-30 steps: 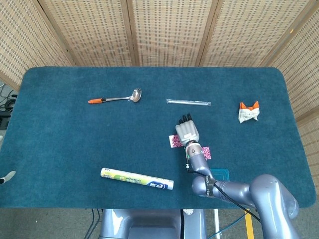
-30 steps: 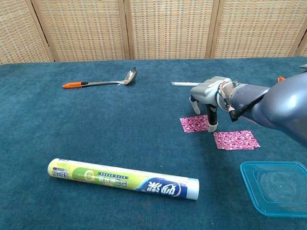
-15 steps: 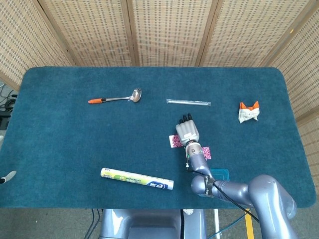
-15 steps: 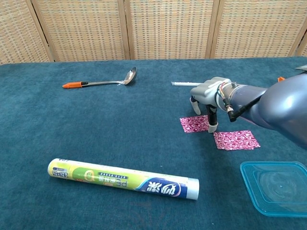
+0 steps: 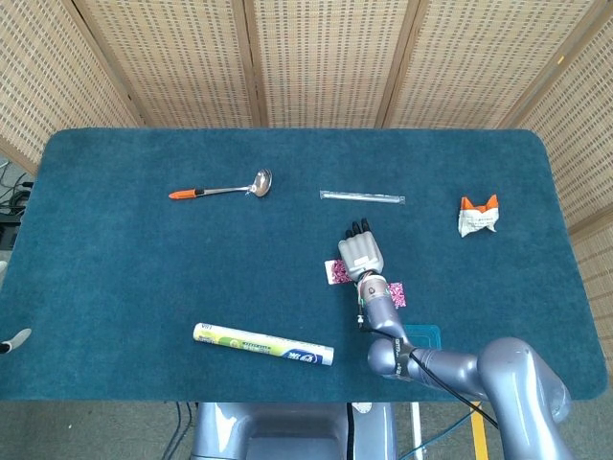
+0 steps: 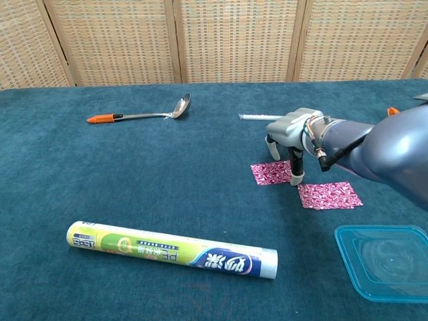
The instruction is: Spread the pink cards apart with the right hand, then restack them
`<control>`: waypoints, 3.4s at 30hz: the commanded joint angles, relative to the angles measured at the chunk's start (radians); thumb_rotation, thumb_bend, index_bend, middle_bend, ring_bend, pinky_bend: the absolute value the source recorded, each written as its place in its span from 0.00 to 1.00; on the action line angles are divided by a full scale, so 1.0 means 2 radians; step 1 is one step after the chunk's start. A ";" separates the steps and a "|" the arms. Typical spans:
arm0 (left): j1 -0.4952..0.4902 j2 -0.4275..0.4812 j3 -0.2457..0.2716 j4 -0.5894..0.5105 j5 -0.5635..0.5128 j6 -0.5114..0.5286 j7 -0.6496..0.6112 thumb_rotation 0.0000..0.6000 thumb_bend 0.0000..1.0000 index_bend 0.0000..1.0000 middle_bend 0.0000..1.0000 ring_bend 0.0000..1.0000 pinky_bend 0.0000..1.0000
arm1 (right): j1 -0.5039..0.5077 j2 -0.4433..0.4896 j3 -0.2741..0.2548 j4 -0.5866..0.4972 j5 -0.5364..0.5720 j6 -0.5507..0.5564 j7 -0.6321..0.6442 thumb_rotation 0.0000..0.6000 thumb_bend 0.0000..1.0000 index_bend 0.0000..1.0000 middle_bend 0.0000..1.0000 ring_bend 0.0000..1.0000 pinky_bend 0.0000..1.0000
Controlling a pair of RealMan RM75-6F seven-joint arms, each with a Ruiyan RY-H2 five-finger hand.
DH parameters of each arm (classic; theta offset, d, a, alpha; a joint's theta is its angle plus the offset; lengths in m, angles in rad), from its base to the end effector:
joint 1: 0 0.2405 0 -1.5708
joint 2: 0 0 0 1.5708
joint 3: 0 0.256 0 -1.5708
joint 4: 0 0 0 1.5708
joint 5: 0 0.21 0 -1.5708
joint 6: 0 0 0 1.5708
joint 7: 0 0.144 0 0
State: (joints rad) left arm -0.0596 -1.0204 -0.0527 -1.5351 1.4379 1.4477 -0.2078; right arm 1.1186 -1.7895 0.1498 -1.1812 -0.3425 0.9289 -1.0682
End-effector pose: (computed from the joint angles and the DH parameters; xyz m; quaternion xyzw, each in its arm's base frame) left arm -0.3461 0.1743 0.2018 -0.5595 -0.4238 -0.3766 0.6046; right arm -0.1131 -0.3999 -0.0803 0.7913 -0.2893 0.1291 0.5230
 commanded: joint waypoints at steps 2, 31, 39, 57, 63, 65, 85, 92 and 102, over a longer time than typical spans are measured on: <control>0.000 0.000 0.000 0.001 -0.001 0.000 -0.001 1.00 0.14 0.08 0.00 0.00 0.00 | 0.000 -0.001 0.001 0.001 -0.001 0.000 -0.001 1.00 0.17 0.37 0.18 0.00 0.00; 0.001 0.000 -0.001 0.004 -0.001 0.001 -0.005 1.00 0.14 0.08 0.00 0.00 0.00 | -0.002 -0.002 0.007 -0.005 -0.002 0.006 -0.008 1.00 0.26 0.39 0.19 0.00 0.00; 0.002 0.000 -0.001 0.006 -0.002 0.002 -0.007 1.00 0.14 0.08 0.00 0.00 0.00 | 0.000 -0.005 0.006 -0.002 -0.004 0.005 -0.012 1.00 0.26 0.39 0.20 0.00 0.00; 0.004 -0.002 -0.001 0.012 -0.002 0.002 -0.013 1.00 0.14 0.08 0.00 0.00 0.00 | 0.000 -0.009 0.006 0.004 -0.007 0.006 -0.018 1.00 0.36 0.43 0.22 0.00 0.00; 0.004 -0.002 -0.001 0.012 -0.003 0.002 -0.013 1.00 0.14 0.08 0.00 0.00 0.00 | -0.001 -0.008 0.007 0.001 -0.015 0.008 -0.013 1.00 0.40 0.45 0.23 0.00 0.00; 0.004 -0.002 -0.002 0.012 -0.003 0.002 -0.013 1.00 0.14 0.08 0.00 0.00 0.00 | -0.002 -0.007 0.008 0.000 -0.016 0.009 -0.012 1.00 0.40 0.45 0.23 0.00 0.00; 0.001 -0.001 -0.003 0.009 0.001 0.001 -0.012 1.00 0.14 0.08 0.00 0.00 0.00 | -0.014 0.049 0.006 -0.092 -0.011 0.055 -0.022 1.00 0.40 0.45 0.23 0.00 0.00; -0.002 -0.001 -0.002 0.006 0.006 0.001 -0.010 1.00 0.14 0.08 0.00 0.00 0.00 | -0.032 0.078 -0.004 -0.135 -0.006 0.082 -0.019 1.00 0.40 0.45 0.23 0.00 0.00; -0.004 0.001 -0.002 0.000 0.011 0.002 -0.006 1.00 0.14 0.08 0.00 0.00 0.00 | -0.058 0.110 -0.025 -0.188 -0.024 0.107 -0.006 1.00 0.40 0.45 0.23 0.00 0.00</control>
State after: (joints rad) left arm -0.0669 -1.0180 -0.0560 -1.5360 1.4589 1.4514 -0.2191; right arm 1.0111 -1.5801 0.1091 -1.5437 -0.3810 1.1340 -1.0846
